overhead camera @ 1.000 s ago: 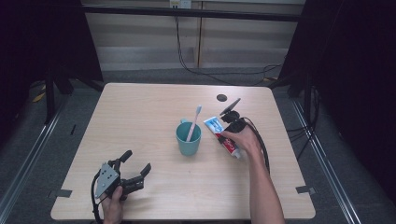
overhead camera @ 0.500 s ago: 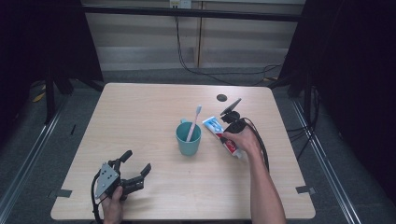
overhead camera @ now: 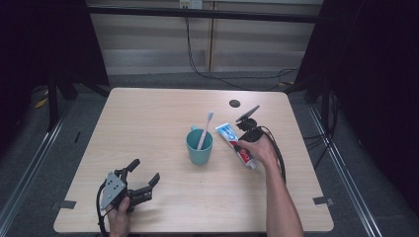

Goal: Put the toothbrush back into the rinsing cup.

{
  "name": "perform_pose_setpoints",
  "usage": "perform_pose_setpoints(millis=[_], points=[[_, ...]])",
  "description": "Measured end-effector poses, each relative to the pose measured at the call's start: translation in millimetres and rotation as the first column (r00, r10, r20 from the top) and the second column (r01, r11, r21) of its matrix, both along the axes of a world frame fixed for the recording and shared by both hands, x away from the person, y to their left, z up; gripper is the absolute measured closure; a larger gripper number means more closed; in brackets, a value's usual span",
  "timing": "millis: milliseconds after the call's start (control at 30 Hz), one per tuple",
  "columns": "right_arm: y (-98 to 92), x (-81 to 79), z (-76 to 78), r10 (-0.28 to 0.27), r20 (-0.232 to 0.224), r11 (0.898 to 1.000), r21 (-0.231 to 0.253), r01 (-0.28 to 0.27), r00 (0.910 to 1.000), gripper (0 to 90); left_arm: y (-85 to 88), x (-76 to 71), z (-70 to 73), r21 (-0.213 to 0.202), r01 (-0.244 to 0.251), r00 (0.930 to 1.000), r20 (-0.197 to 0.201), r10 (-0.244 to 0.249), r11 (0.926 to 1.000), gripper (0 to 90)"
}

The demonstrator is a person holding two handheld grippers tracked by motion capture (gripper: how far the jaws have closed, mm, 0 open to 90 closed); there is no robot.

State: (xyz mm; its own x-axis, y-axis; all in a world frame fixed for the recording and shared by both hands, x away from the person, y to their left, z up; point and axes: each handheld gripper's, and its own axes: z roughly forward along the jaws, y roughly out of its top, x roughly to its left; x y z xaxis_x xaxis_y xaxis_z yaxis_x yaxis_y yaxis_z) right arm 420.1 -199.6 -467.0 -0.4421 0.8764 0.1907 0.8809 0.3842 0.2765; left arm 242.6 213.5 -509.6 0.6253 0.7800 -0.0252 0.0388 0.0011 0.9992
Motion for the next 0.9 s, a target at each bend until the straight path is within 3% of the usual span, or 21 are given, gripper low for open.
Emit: perform_pose_setpoints(millis=[533,900], points=[[-7.9,-11.3,12.9,-0.033,0.069,0.996,0.087,0.027,0.9971,72.7,0.1,-0.3,0.0,0.003,0.002,1.0,0.0,-0.002,1.0,15.7],[-19.0,-21.0,20.6,-0.07,0.166,0.989,0.138,0.047,0.9836,72.6,0.2,-0.3,0.0,0.004,0.001,1.0,0.0,-0.001,1.0,15.7]])
